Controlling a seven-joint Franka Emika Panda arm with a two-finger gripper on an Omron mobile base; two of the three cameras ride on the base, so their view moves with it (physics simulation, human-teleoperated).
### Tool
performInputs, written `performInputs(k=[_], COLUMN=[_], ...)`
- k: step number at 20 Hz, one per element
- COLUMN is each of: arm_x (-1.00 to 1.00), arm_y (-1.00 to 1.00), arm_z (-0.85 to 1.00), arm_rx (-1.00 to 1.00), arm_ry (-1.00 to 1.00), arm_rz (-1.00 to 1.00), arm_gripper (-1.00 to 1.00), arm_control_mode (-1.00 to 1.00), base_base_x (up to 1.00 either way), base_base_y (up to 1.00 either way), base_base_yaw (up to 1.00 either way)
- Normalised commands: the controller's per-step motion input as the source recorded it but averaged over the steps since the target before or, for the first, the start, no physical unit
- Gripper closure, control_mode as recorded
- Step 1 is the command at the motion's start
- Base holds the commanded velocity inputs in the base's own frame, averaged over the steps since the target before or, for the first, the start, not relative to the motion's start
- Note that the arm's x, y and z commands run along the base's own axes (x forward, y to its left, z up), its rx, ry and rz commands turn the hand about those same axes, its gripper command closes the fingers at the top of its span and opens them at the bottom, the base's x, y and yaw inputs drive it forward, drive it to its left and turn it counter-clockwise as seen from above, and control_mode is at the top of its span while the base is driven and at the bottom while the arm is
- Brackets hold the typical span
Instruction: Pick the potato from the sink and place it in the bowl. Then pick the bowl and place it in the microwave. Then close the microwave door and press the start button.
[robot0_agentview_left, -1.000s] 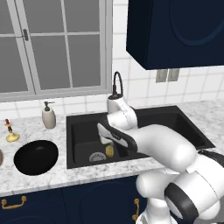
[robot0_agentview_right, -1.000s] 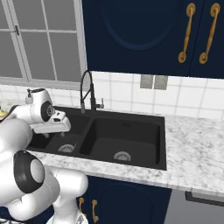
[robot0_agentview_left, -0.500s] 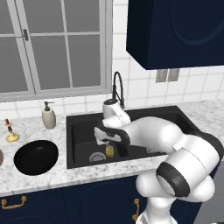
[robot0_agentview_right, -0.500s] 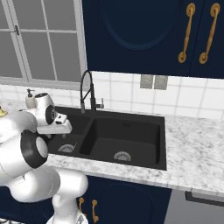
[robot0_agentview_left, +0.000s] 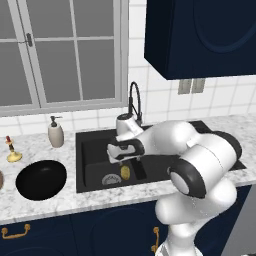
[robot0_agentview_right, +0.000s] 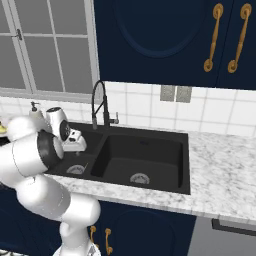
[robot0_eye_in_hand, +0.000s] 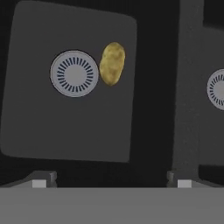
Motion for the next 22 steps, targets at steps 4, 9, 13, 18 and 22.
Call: performInputs(k=[4,9,13,18,22], arm_x=[0.33,0.16,0.17,0.20,0.26], arm_y=[0.03,0.00,0.01,0.07,0.14], arm_z=[-0.25,-0.40,-0.44,-0.44,-0.29], arm_rx=[0.00,0.00,0.00,0.00,0.00], arm_ry=[0.00,0.00,0.00,0.00,0.00], arm_rz=[-0.01,-0.01,-0.01,-0.02,-0.04], arm_gripper=[-1.00,-1.00,-1.00,-1.00,-1.00], arm_control_mode=[-1.00,-1.00,-1.00,-1.00,-1.00], base_base_x=[0.00,0.00,0.00,0.00,0.00], base_base_y=[0.00,0.00,0.00,0.00,0.00], base_base_yaw=[0.00,0.00,0.00,0.00,0.00])
